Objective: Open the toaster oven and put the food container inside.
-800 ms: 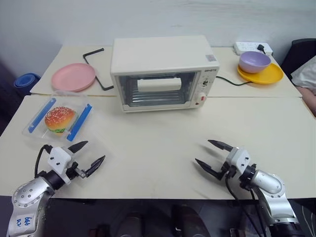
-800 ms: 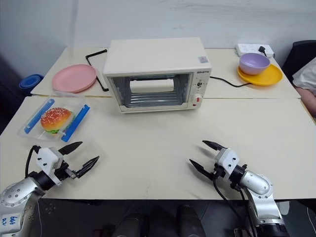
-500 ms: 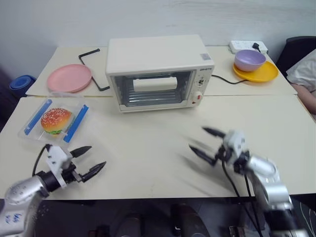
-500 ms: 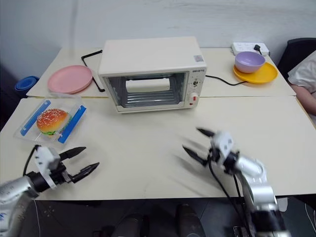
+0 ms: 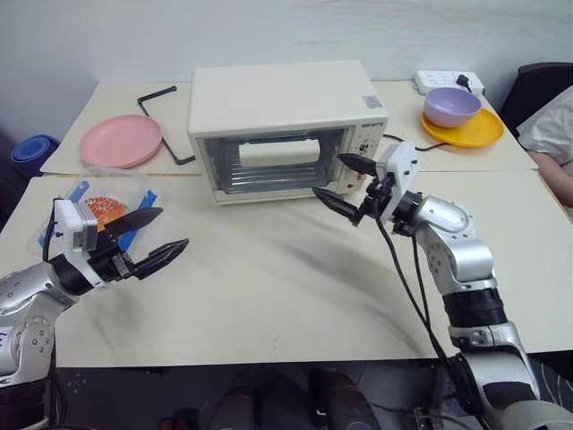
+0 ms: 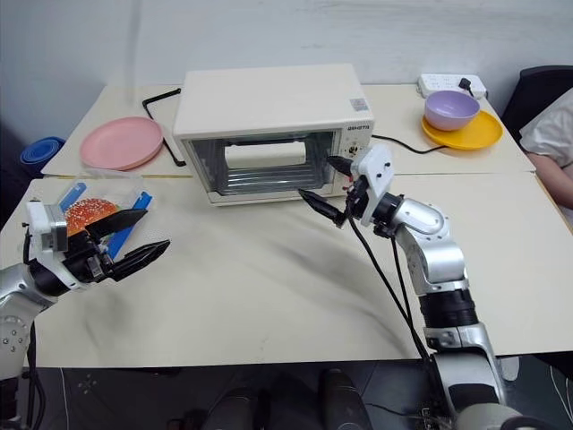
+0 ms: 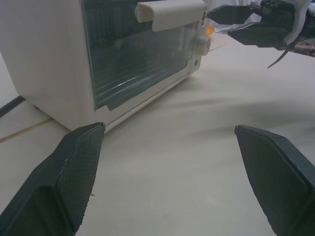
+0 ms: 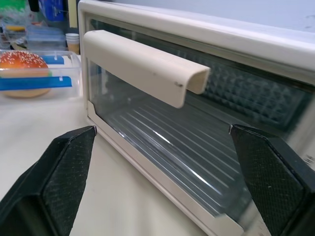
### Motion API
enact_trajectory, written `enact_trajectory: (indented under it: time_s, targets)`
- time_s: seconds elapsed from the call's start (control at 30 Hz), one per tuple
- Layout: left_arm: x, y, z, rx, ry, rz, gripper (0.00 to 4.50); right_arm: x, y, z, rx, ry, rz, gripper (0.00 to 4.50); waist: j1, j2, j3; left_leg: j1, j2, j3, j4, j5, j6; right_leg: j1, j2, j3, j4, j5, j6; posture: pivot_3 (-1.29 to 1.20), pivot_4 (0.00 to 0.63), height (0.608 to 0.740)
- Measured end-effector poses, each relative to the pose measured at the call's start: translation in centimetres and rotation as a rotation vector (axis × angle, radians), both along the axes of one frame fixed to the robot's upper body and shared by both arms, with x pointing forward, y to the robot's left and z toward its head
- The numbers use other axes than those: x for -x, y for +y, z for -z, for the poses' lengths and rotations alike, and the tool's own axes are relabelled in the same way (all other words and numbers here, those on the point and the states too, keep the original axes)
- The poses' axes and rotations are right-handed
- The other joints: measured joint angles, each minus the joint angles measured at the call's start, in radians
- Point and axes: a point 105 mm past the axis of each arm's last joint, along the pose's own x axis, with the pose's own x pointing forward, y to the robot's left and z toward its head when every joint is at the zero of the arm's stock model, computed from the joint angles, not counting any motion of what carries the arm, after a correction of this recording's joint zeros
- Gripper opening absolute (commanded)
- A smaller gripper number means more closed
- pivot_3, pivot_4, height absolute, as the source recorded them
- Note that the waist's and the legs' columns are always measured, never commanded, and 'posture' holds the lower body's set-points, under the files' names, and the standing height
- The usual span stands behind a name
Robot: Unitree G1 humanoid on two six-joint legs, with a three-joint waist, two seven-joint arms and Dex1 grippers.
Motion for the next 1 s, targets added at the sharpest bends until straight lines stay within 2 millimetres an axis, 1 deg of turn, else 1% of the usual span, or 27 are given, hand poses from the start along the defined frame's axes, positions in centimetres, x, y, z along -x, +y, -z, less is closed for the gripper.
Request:
enact_trajectory:
  time_s: [0.07, 0.2, 0.27, 0.33, 0.43, 0.53, 0.6, 0.63, 0.67, 0.73, 0.8, 0.83, 0.87, 0.9, 0.97, 1.0]
  targets:
    - [0.0, -0.3, 0.5, 0.013, 0.014, 0.000, 4.49, 0.0, 1.0, -0.4, -0.011, -0.012, -0.028, 4.50, 0.001, 0.000, 0.000, 0.000, 0.000, 0.000, 0.000, 0.000, 0.000, 0.000, 0.000, 0.000, 0.000, 0.000, 0.000, 0.00, 0.150, 0.740]
    - [-0.1, -0.4, 0.9, 0.023, 0.025, -0.018, 4.49, 0.3, 2.0, -0.8, -0.012, -0.034, -0.065, 4.50, 0.003, 0.000, 0.000, 0.000, 0.000, 0.000, 0.000, 0.000, 0.000, 0.000, 0.000, 0.000, 0.000, 0.000, 0.000, 0.00, 0.150, 0.740]
    - [-0.2, -0.3, 1.0, 0.030, 0.031, -0.033, 4.49, 0.6, 2.1, -0.3, -0.002, -0.028, -0.084, 4.50, 0.004, 0.000, 0.000, 0.000, 0.000, -0.001, 0.000, 0.000, 0.000, 0.000, 0.000, 0.000, 0.000, 0.000, 0.000, 0.00, 0.150, 0.740]
    - [-0.4, -0.2, 1.1, 0.044, 0.044, -0.050, 4.49, 1.5, 1.8, 0.8, 0.024, -0.025, -0.108, 4.50, 0.005, 0.000, 0.000, -0.001, 0.000, -0.001, -0.001, 0.000, 0.000, 0.000, 0.000, 0.000, 0.000, 0.000, 0.000, 0.00, 0.150, 0.740]
    - [-0.8, 0.1, 0.7, 0.070, 0.044, -0.069, 3.90, 2.7, 1.4, 2.7, 0.091, -0.008, -0.135, 4.50, 0.005, 0.000, 0.000, -0.001, 0.000, -0.001, 0.000, 0.000, 0.000, 0.000, 0.000, 0.000, 0.000, 0.000, 0.000, 0.00, 0.150, 0.740]
    - [-1.5, 0.5, -0.3, 0.106, 0.029, -0.084, 2.96, 3.8, 0.7, 5.0, 0.176, 0.013, -0.146, 4.50, 0.005, 0.000, 0.000, -0.001, 0.000, 0.000, 0.001, 0.000, 0.000, 0.001, 0.000, 0.000, 0.000, 0.000, 0.000, 0.00, 0.150, 0.740]
    - [-2.6, 0.8, -1.1, 0.136, 0.017, -0.103, 2.34, 4.2, 0.4, 6.4, 0.207, 0.033, -0.144, 4.50, 0.005, 0.000, 0.000, 0.000, -0.001, -0.001, 0.001, 0.000, 0.000, 0.001, 0.000, -0.001, 0.001, 0.000, 0.000, 0.00, 0.150, 0.740]
    - [-3.4, 0.7, -1.9, 0.153, -0.005, -0.108, 1.94, 4.4, 0.5, 6.8, 0.216, 0.034, -0.148, 4.50, 0.006, -0.001, 0.000, 0.000, -0.001, -0.001, 0.002, 0.001, -0.001, 0.001, 0.000, -0.001, 0.002, 0.000, 0.000, 0.00, 0.150, 0.740]
    - [-4.3, 0.2, -2.7, 0.167, -0.024, -0.100, 1.68, 4.5, 0.5, 6.9, 0.217, 0.033, -0.148, 4.50, 0.006, -0.001, 0.000, 0.000, -0.001, -0.001, 0.003, 0.001, -0.001, 0.001, 0.000, -0.001, 0.003, 0.000, 0.000, 0.00, 0.150, 0.740]
    - [-6.3, -1.5, -4.0, 0.182, -0.060, -0.061, 1.07, 4.3, 0.8, 6.8, 0.216, 0.016, -0.147, 4.50, 0.009, -0.001, 0.000, 0.000, -0.001, -0.002, 0.005, 0.001, -0.002, 0.002, 0.001, -0.002, 0.003, 0.001, 0.001, 0.00, 0.150, 0.740]
    - [-7.4, -2.8, -4.3, 0.174, -0.069, -0.027, 0.45, 4.3, 1.0, 6.5, 0.217, -0.005, -0.148, 4.50, 0.008, -0.001, 0.000, 0.000, -0.002, -0.001, 0.005, 0.001, -0.002, 0.002, 0.001, -0.001, 0.003, 0.001, 0.002, 0.00, 0.150, 0.740]
    - [-7.7, -3.1, -4.1, 0.168, -0.064, -0.020, 0.16, 4.2, 0.9, 6.5, 0.219, -0.009, -0.147, 4.50, 0.004, -0.001, 0.000, 0.000, -0.001, 0.000, 0.005, 0.001, -0.002, 0.002, 0.002, -0.001, 0.004, 0.001, 0.002, 0.00, 0.150, 0.740]
    - [-8.0, -3.3, -3.8, 0.168, -0.052, -0.011, 0.04, 4.2, 0.8, 6.6, 0.221, -0.004, -0.143, 4.50, 0.001, -0.001, 0.000, 0.000, 0.000, 0.002, 0.005, 0.002, -0.003, 0.001, 0.003, 0.000, 0.005, 0.001, 0.002, 0.00, 0.150, 0.740]
    - [-8.1, -3.6, -3.6, 0.169, -0.042, 0.003, 0.04, 4.1, 0.8, 6.7, 0.222, 0.000, -0.140, 4.50, -0.002, -0.001, 0.000, -0.001, 0.001, 0.003, 0.005, 0.002, -0.004, 0.000, 0.005, 0.001, 0.004, 0.001, 0.002, 0.00, 0.150, 0.740]
    - [-7.6, -3.7, -3.3, 0.161, -0.036, 0.043, 0.04, 4.0, 0.7, 6.7, 0.216, 0.003, -0.131, 4.50, -0.005, -0.001, 0.000, -0.003, 0.002, 0.004, 0.005, 0.001, -0.006, -0.002, 0.006, 0.004, 0.003, 0.001, 0.002, 0.00, 0.150, 0.740]
    - [-7.1, -3.5, -3.0, 0.148, -0.031, 0.062, 0.04, 3.9, 0.6, 6.6, 0.207, 0.005, -0.121, 4.50, -0.007, -0.001, 0.000, -0.003, 0.004, 0.006, 0.005, 0.001, -0.007, -0.003, 0.007, 0.005, 0.003, 0.001, 0.002, 0.00, 0.150, 0.740]
